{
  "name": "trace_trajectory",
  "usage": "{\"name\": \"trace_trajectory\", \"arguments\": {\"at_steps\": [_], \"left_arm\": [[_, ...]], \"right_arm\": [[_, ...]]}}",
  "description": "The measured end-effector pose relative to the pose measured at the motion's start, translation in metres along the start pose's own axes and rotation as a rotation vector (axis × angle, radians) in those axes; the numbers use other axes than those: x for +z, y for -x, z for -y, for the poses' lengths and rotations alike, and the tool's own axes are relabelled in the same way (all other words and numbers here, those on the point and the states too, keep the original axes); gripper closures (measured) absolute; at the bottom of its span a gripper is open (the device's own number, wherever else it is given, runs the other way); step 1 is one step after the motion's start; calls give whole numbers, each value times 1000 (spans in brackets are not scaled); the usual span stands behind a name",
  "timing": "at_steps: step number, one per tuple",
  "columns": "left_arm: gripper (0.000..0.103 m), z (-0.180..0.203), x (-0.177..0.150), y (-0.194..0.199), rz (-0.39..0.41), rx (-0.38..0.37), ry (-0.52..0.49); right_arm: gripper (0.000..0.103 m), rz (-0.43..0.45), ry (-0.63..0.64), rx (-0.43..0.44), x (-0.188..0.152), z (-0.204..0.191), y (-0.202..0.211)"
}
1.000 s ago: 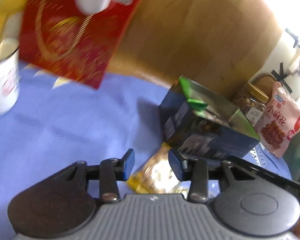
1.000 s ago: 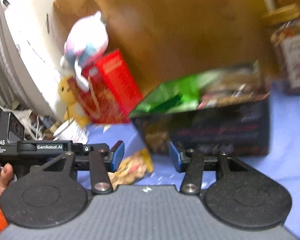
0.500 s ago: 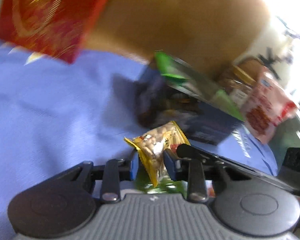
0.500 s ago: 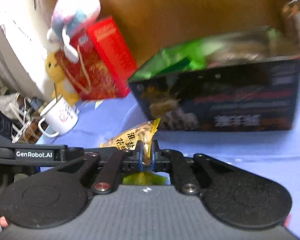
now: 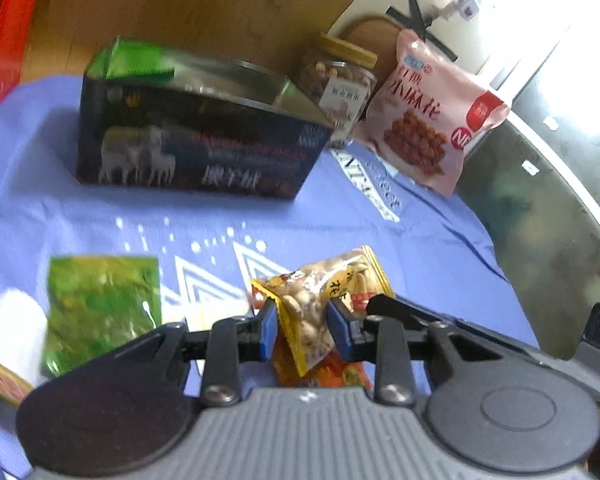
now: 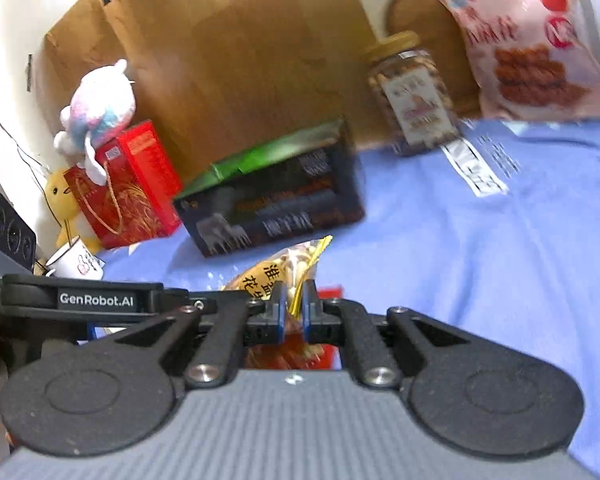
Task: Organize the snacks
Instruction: 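Grasp the yellow peanut bag with the left tool, then lift the yellow peanut bag with the left tool and drop it into the tin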
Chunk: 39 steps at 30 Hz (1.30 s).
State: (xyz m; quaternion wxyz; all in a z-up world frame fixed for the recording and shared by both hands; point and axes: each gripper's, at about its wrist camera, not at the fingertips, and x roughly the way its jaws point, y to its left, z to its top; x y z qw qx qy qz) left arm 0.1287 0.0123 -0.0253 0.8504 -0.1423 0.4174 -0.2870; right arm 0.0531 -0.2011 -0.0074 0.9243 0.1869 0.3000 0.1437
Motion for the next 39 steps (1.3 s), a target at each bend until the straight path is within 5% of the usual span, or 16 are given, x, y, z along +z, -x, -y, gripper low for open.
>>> {"name": "trace_trajectory", "arguments": {"at_steps": [26, 33, 39], "left_arm": [[75, 9, 6, 21, 74, 52, -16], [75, 18, 48, 41, 181, 57, -74], [75, 7, 100, 29, 242, 110, -71]], "right_arm": [[92, 41, 18, 63, -5, -14, 9], [92, 150, 91, 108, 35, -27, 2], [92, 183, 142, 125, 80, -24, -45]]}}
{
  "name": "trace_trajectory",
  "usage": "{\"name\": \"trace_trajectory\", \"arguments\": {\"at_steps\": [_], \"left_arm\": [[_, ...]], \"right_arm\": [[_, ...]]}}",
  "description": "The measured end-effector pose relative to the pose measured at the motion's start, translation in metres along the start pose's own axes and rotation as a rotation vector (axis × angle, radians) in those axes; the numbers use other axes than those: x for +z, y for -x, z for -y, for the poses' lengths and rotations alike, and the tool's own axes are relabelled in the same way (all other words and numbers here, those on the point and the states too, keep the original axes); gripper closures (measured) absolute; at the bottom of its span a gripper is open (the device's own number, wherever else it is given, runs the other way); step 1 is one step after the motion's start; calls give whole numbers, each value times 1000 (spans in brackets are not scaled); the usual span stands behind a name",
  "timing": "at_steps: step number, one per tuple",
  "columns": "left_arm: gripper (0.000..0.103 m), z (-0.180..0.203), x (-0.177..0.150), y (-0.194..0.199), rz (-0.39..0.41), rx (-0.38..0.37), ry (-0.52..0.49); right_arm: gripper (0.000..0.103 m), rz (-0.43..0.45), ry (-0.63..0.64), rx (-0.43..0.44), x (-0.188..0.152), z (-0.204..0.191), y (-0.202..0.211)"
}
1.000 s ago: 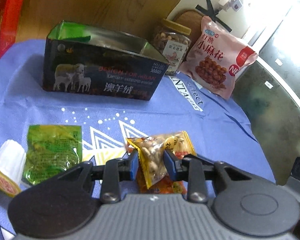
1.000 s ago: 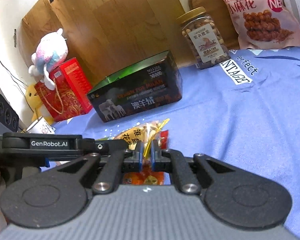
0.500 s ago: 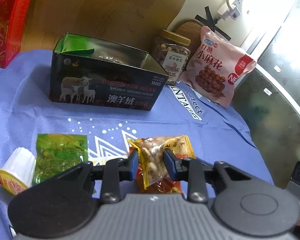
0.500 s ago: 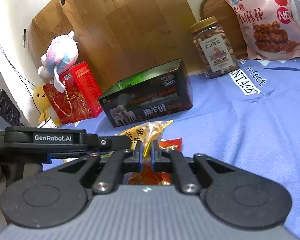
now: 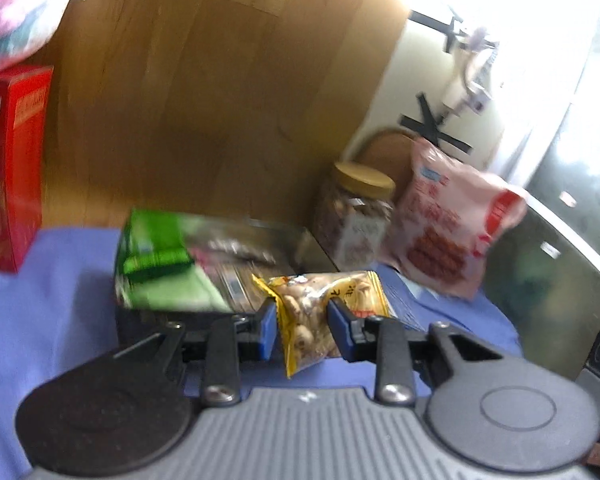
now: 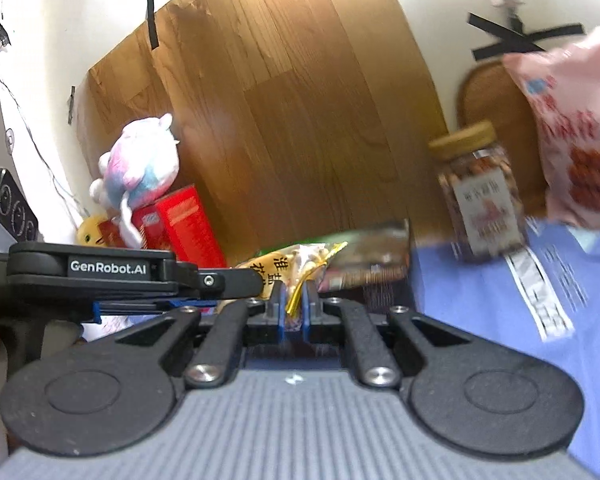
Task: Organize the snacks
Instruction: 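Lift the yellow peanut bag with the left tool and drop it into the tin, then grasp the white yellow-lidded cup snack with the left tool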
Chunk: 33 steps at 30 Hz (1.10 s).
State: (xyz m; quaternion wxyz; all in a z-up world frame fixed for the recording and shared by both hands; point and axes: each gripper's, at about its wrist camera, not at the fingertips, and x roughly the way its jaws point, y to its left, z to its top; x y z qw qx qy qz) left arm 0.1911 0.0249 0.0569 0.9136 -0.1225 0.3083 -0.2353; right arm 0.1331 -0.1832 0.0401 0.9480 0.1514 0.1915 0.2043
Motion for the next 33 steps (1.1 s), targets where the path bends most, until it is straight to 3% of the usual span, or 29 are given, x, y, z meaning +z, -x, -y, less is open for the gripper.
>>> {"name": "trace_trajectory", "arguments": {"at_steps": [4, 8, 9, 10, 13, 15, 21, 24, 27, 30, 33], "left_arm": [[74, -16, 18, -35, -17, 49, 15], [69, -31, 24, -78, -90, 118, 17], [69, -34, 25, -82, -107, 137, 17], [71, -37, 26, -80, -105, 149, 25], [69, -47, 26, -42, -35, 101, 52], [69, -55, 18, -10, -16, 113, 53], [69, -86, -32, 60, -81, 190, 66], [61, -99, -58, 88, -83, 178, 126], [60, -108, -81, 99, -98, 179, 172], [54, -113, -93, 98, -110, 150, 204], [59, -112, -102, 84, -129, 141, 188]], "right_arm": [[91, -22, 7, -12, 9, 14, -41], [84, -54, 56, -96, 8, 22, -73], [77, -51, 54, -120, 8, 23, -73], [76, -40, 33, -125, 8, 26, -67], [75, -14, -52, -78, 3, 34, -31], [74, -32, -89, -32, -6, 34, -10], [73, -243, -147, 176, -50, 3, 8], [69, -303, -37, 264, -72, -39, 12], [53, -326, 174, 281, -90, -88, 12], [52, -350, 274, 283, -101, -109, 4], [54, -394, 292, 278, -109, -116, -14]]}}
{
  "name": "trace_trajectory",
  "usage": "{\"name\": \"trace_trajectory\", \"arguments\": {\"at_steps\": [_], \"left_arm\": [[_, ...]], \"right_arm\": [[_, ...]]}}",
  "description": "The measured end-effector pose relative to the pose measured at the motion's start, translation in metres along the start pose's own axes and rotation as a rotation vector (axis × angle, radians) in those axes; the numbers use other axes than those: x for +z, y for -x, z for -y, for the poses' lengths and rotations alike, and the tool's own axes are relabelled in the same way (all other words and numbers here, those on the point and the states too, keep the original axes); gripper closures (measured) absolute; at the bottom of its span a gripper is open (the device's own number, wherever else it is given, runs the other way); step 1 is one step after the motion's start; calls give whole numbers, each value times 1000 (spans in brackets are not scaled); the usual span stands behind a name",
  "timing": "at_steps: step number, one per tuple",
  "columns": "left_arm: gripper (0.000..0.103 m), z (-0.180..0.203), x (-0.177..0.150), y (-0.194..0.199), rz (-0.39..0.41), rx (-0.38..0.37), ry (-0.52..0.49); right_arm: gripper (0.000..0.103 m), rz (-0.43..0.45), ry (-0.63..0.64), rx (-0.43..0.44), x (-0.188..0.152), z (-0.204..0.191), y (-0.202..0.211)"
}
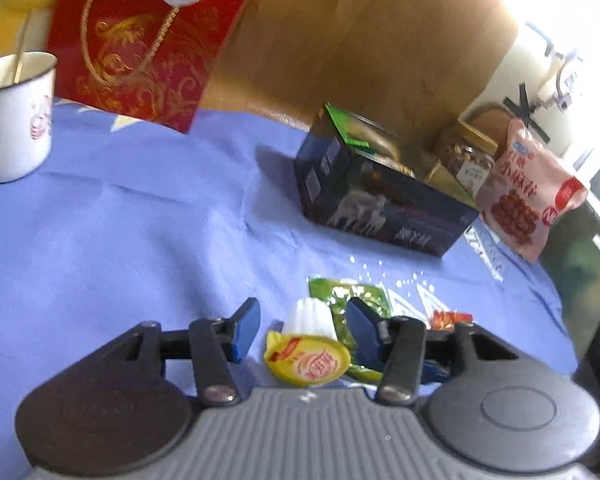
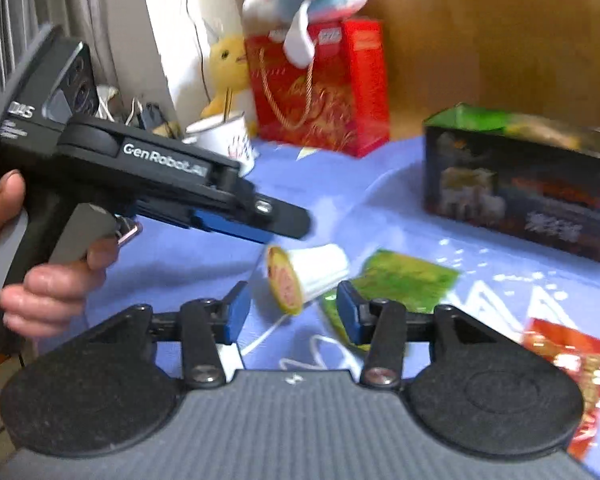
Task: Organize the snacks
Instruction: 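Grasp the white yellow-lidded cup snack with the left tool, then carry the cup snack with the left tool and release it into the tin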
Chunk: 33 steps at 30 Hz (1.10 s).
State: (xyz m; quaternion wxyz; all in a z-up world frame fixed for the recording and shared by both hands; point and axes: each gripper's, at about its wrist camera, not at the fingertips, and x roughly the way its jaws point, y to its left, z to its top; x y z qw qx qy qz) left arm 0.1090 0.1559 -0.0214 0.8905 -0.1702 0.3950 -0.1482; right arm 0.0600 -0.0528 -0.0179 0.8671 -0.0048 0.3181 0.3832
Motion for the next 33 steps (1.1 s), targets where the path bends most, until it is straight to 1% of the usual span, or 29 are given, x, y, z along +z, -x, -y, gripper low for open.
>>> {"name": "trace_trajectory", "arguments": {"at_steps": [1, 2, 3, 5, 7, 9, 12, 13, 15, 18, 22, 24, 26, 28, 29, 30, 33], "left_arm": [[60, -1, -4, -6, -22, 7, 0], [64, -3, -9, -7, -31, -41, 21], [64, -3, -10, -7, -30, -46, 27], [65, 3, -7, -3, -19, -37, 2], [65, 11, -1, 2, 6, -59, -2], [65, 22, 12, 5, 40, -90, -18], [65, 46, 35, 0, 86, -126, -47], [69, 56, 45, -6, 106, -136, -56], [69, 73, 63, -22, 120, -165, -58], [68, 99, 92, -55, 125, -208, -73], [68, 130, 119, -100, 97, -245, -67], [68, 143, 125, -119, 86, -236, -73], [68, 154, 128, -139, 65, -204, -84], [66, 158, 128, -151, 45, -176, -100], [65, 158, 128, -154, 40, -166, -102], [64, 156, 128, -151, 46, -169, -97], [64, 146, 127, -120, 86, -194, -100]], "right_arm": [[61, -9, 8, -7, -1, -1, -6], [64, -19, 20, -33, -2, -2, -13], [73, -16, 29, -55, 1, -3, -17], [74, 2, 17, -53, 4, -2, -13], [74, 51, 37, -78, 6, -4, -2], [74, 120, 47, -113, 15, -1, 10], [73, 199, 29, -158, 30, 20, 23], [74, 218, 21, -178, 36, 30, 27], [74, 249, -6, -224, 49, 53, 35], [74, 271, -47, -276, 67, 89, 43], [74, 270, -80, -348, 78, 136, 49], [73, 259, -81, -382, 81, 155, 46], [72, 253, -86, -416, 82, 167, 44], [67, 265, -99, -463, 78, 174, 51], [67, 278, -123, -468, 75, 178, 57], [66, 289, -153, -455, 70, 184, 63], [66, 335, -239, -423, 56, 183, 87]]}}
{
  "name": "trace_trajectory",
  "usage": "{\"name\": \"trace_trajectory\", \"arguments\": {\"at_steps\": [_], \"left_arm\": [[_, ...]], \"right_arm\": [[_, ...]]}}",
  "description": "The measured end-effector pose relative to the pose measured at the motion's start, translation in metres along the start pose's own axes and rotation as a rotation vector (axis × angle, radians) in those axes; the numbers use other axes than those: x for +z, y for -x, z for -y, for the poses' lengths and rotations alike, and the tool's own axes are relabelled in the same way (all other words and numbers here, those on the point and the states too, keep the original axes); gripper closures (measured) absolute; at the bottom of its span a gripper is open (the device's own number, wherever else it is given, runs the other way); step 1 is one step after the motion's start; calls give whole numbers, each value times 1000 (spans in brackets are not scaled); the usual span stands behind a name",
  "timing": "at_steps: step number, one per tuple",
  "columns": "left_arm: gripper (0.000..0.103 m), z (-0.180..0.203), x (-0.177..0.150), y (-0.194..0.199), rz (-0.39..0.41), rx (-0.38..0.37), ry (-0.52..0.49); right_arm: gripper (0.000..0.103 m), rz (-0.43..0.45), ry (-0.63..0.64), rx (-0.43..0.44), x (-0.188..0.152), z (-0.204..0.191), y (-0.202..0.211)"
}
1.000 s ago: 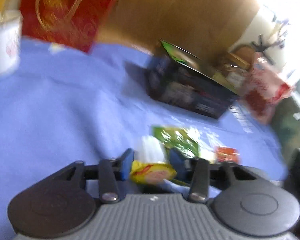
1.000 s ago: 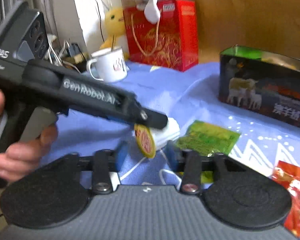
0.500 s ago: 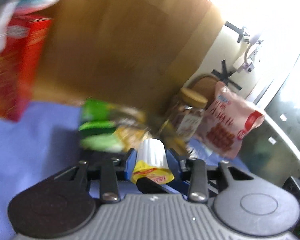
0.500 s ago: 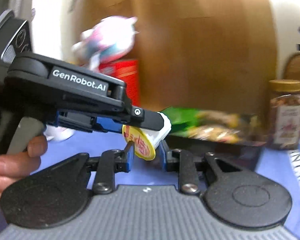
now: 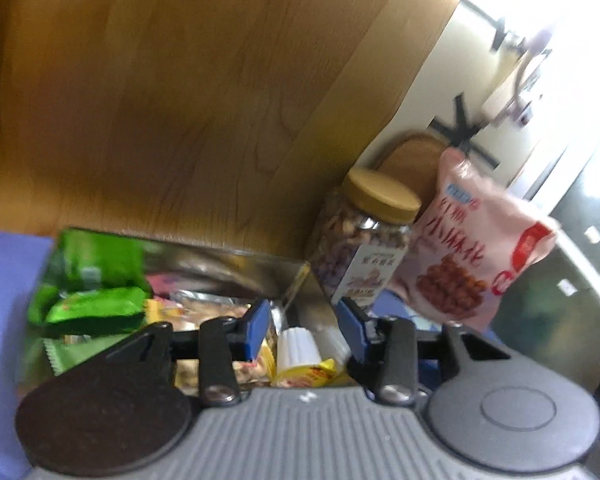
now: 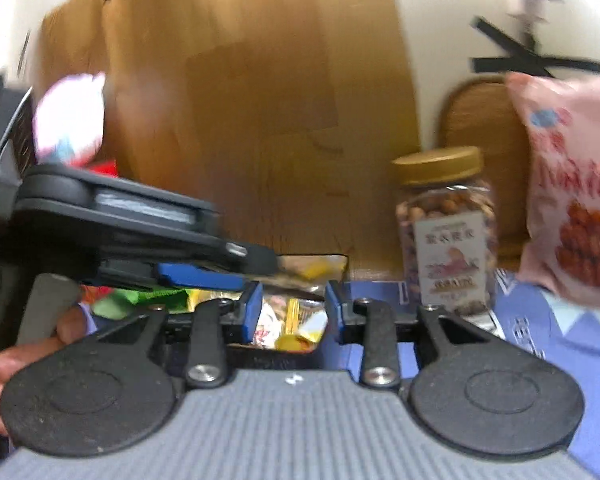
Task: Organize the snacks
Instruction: 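Carry the cup snack with the left tool and release it into the tin, then grasp the green packet on the table with the right tool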
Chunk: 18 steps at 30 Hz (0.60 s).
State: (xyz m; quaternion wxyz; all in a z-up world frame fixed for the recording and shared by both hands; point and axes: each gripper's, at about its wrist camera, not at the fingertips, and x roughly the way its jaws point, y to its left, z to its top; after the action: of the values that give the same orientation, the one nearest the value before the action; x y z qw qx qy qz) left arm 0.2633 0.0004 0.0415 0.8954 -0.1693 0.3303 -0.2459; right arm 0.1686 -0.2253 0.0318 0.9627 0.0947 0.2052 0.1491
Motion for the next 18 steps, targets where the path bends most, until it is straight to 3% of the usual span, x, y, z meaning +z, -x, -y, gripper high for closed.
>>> {"name": "trace_trajectory", "arguments": {"at_steps": [3, 7, 11, 15, 18], "left_arm": [[64, -9, -9, 48, 24, -1, -20], [63, -38, -45, 97, -27, 84, -12], [63, -85, -92, 118, -147, 118, 130], [64, -110, -123, 126, -197, 64, 262], [63, -115, -132, 129, -168, 45, 305]], "right_arm": [[64, -33, -84, 86, -12, 1, 20], [64, -190, -171, 253, -46, -13, 33], [65, -389, -325, 397, -85, -33, 26], [69, -435, -337, 377, -94, -54, 18], [67, -456, -313, 366, -90, -72, 7]]}}
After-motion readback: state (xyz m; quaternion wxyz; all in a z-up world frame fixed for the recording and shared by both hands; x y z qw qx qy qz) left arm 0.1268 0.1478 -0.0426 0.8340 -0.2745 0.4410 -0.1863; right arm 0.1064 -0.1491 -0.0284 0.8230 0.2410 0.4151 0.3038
